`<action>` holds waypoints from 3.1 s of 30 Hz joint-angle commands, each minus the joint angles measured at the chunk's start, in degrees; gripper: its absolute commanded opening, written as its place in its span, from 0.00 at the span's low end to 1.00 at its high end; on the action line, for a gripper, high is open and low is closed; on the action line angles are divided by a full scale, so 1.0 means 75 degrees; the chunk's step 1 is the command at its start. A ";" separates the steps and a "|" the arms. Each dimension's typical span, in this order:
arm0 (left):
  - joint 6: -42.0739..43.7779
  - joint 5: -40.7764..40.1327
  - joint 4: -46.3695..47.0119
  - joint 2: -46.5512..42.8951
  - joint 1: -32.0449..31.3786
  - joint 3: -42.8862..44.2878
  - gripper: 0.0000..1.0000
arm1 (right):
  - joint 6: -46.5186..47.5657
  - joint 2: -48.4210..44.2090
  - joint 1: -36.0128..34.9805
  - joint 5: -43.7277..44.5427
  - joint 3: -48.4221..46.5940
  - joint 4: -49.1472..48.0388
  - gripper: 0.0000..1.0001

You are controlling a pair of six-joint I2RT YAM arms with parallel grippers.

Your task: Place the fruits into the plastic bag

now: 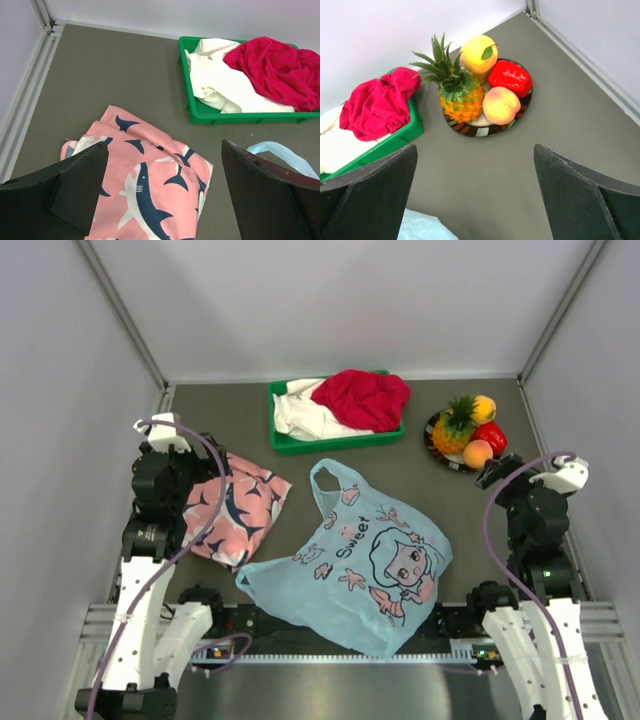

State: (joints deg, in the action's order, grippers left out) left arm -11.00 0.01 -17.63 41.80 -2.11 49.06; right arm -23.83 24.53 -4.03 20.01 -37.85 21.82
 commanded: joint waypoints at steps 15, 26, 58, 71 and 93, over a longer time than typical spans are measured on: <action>-0.0290 -0.0049 0.0393 -0.0136 -0.0012 -0.0142 0.99 | 0.0506 0.1240 -0.0293 -0.5093 0.0031 -0.2312 0.80; -0.0185 -0.0037 0.0393 -0.0148 -0.0012 -0.0154 0.99 | 0.1900 0.2879 -0.3455 -0.2904 -0.0965 -0.1551 0.79; -0.0091 0.0420 0.0382 -0.0042 -0.0047 -0.0166 0.99 | 0.1854 1.0392 -0.6529 0.1725 -0.5700 -0.0157 0.72; -0.0080 0.0432 0.0358 -0.0031 -0.0094 -0.0166 0.99 | 0.1492 1.0955 -0.6459 0.2242 -0.5770 0.0336 0.55; -0.0068 0.0759 0.0381 -0.0077 -0.0304 -0.0154 0.99 | 0.0611 0.8484 -0.5779 0.1083 -0.5947 -0.0622 0.00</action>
State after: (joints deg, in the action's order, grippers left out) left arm -12.05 3.49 -17.61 41.89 -3.70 48.18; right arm -18.26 97.51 -48.34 33.17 -82.48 26.28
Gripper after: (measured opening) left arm 0.987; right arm 0.006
